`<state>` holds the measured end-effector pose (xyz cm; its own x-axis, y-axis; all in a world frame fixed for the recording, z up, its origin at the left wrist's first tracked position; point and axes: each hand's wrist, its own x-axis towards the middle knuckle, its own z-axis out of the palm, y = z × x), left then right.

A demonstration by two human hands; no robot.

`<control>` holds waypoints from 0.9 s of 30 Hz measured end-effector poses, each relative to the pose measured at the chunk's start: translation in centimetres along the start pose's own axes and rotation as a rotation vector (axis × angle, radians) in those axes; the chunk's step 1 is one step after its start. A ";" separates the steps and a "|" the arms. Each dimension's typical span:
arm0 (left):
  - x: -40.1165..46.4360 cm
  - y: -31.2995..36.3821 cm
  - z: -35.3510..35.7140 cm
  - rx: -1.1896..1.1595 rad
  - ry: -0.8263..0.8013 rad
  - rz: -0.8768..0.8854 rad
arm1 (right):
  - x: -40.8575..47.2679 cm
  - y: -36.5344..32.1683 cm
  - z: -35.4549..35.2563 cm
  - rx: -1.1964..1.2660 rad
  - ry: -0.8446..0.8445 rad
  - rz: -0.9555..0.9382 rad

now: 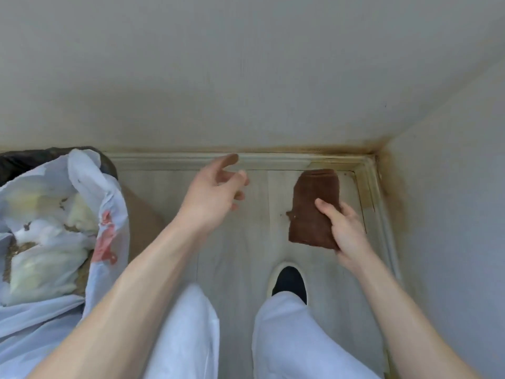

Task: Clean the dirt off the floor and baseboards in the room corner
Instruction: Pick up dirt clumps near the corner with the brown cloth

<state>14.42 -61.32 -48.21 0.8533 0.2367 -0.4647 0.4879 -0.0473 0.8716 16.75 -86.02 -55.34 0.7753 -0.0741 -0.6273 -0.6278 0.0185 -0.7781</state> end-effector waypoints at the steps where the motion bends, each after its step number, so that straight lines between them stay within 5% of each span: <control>1: 0.2 -0.7 0.0 0.011 -0.005 -0.018 | 1.2 2.0 -1.8 -0.080 0.097 -0.017; 8: 1.7 -1.7 0.7 0.117 -0.051 0.005 | 6.8 10.9 -7.9 -0.831 0.530 -0.087; 14: 2.2 -1.6 0.6 0.154 -0.051 -0.023 | 10.0 11.2 -1.9 -0.914 0.476 -0.203; 21: 3.0 -1.8 1.0 0.131 -0.055 -0.037 | 12.0 9.2 1.5 -0.842 0.168 -0.284; 27: 2.9 -2.0 0.9 0.113 -0.075 -0.031 | 15.6 4.1 -2.1 -0.892 0.272 -0.345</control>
<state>16.06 -61.45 -51.45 0.8469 0.1663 -0.5050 0.5280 -0.1513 0.8356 26.17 -89.22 -68.24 0.9531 -0.1621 -0.2555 -0.2795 -0.7952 -0.5380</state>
